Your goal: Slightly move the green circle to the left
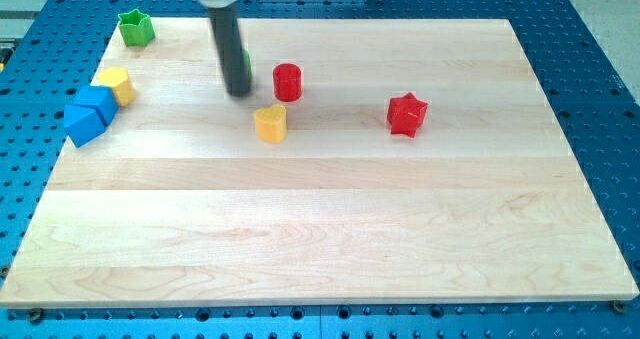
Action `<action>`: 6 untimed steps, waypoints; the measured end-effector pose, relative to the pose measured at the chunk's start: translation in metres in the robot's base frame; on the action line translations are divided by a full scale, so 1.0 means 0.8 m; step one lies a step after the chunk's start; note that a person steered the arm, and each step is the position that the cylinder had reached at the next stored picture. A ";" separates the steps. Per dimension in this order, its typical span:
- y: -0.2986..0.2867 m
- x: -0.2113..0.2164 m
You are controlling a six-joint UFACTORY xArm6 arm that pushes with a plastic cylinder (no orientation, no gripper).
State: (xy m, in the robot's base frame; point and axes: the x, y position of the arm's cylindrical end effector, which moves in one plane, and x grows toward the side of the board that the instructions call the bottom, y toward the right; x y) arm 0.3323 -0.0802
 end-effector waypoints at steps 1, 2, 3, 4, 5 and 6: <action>0.034 -0.010; 0.034 -0.010; 0.012 -0.010; 0.003 -0.019; 0.000 -0.016; -0.028 -0.024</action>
